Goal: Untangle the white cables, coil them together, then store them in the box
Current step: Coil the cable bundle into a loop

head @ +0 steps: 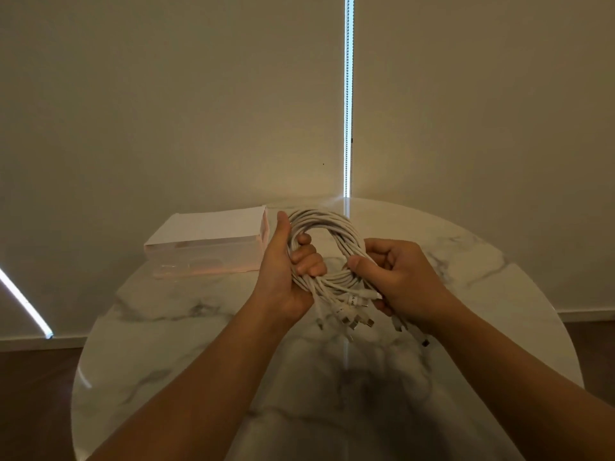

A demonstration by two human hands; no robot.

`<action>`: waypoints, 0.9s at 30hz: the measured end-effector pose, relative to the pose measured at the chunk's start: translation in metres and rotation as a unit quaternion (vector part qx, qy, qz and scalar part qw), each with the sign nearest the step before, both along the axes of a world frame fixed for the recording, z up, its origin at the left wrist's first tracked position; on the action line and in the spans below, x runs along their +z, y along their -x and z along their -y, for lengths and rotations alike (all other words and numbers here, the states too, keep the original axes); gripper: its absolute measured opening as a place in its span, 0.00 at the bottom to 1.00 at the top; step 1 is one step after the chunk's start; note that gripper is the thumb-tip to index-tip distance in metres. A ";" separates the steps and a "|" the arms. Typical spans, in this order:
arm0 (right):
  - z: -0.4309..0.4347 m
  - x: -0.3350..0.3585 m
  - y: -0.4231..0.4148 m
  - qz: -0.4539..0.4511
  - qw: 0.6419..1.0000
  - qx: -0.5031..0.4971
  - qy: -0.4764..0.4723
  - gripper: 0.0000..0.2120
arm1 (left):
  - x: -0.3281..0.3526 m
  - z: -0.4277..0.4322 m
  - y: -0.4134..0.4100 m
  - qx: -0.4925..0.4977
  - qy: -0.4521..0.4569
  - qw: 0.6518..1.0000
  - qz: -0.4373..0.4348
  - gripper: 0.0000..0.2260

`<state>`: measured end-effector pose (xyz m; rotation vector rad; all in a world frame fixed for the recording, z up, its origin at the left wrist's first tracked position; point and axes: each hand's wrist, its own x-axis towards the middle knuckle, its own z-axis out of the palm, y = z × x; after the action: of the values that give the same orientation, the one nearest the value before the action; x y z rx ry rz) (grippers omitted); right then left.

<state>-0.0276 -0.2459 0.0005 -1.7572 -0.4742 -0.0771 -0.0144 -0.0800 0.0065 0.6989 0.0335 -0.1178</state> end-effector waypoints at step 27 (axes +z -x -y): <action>0.030 -0.011 -0.020 0.053 0.983 0.019 0.172 0.24 | -0.014 -0.018 -0.010 0.117 -0.308 0.942 0.061 0.09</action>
<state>-0.0078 -0.2757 -0.0100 -2.0901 -0.6267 -0.0653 -0.0045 -0.0622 -0.0073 1.3223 0.0351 0.1748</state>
